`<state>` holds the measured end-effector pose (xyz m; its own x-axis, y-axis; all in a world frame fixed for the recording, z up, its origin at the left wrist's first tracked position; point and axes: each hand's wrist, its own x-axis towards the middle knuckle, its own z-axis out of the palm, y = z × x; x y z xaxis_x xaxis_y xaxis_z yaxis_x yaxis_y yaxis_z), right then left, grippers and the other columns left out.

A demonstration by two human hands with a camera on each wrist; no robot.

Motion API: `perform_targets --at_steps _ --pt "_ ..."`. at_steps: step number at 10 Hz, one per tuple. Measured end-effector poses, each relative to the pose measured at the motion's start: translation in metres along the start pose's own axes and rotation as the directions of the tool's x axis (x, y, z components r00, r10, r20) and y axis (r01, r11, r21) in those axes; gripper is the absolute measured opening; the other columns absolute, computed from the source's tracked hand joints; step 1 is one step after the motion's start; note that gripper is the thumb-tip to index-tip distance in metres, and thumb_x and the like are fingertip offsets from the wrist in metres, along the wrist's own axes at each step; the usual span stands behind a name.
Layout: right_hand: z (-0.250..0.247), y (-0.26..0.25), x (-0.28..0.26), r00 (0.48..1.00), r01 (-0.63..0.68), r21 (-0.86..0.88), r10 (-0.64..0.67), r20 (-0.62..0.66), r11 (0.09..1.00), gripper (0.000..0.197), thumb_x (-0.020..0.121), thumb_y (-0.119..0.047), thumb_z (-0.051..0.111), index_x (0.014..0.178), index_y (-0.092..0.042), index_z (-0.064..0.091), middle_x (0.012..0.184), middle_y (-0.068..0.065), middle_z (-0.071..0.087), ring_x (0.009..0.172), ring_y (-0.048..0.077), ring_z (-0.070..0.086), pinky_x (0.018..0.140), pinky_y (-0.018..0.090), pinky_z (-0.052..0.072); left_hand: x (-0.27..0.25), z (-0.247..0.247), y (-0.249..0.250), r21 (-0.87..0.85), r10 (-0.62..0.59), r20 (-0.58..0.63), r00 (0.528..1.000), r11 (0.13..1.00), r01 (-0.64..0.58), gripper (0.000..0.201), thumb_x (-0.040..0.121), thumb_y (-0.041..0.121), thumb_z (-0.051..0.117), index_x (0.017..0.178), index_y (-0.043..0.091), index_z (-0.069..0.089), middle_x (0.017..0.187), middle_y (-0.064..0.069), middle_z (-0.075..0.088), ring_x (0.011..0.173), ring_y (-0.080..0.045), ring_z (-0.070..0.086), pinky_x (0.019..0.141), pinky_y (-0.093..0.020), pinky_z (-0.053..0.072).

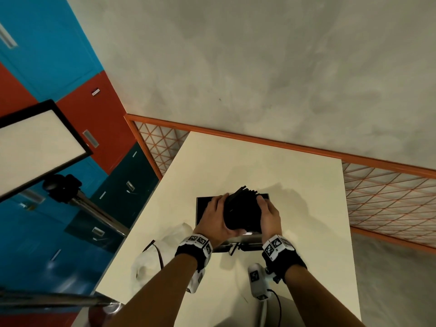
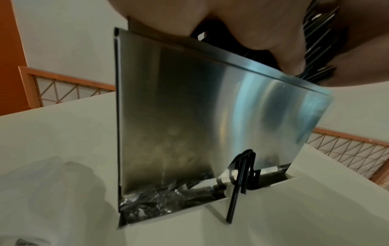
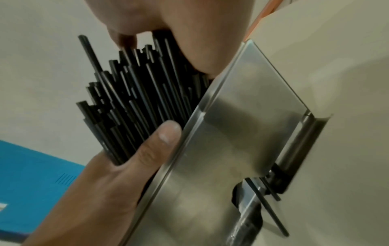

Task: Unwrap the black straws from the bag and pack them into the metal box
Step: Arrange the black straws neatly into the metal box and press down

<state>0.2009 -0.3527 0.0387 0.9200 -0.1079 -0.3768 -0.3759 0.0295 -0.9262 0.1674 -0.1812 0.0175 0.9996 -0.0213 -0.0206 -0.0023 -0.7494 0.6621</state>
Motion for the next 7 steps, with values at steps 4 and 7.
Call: perform_targets --at_steps 4,7 --pt "0.012 -0.009 0.011 0.971 -0.233 0.094 0.226 0.082 0.968 0.046 0.081 -0.056 0.061 0.1 -0.016 0.072 0.099 0.011 0.075 0.097 0.031 0.07 0.092 0.045 0.055 0.0 0.002 0.001 0.022 -0.012 -0.014 1.0 1.0 0.013 0.124 0.058 0.069 0.08 0.154 0.016 0.023 0.148 -0.003 0.035 0.136 -0.023 0.04 0.114 -0.042 0.039" --pt "0.01 -0.041 0.002 0.955 0.015 -0.486 0.131 0.266 0.874 0.046 0.106 -0.033 0.029 0.146 -0.014 0.042 0.144 0.023 0.047 0.13 0.041 0.046 0.11 0.051 0.035 -0.002 0.002 0.004 0.045 -0.021 -0.03 0.999 0.999 0.023 0.126 0.057 0.069 0.081 0.155 0.015 0.021 0.149 -0.003 0.037 0.136 -0.022 0.039 0.116 -0.042 0.037"
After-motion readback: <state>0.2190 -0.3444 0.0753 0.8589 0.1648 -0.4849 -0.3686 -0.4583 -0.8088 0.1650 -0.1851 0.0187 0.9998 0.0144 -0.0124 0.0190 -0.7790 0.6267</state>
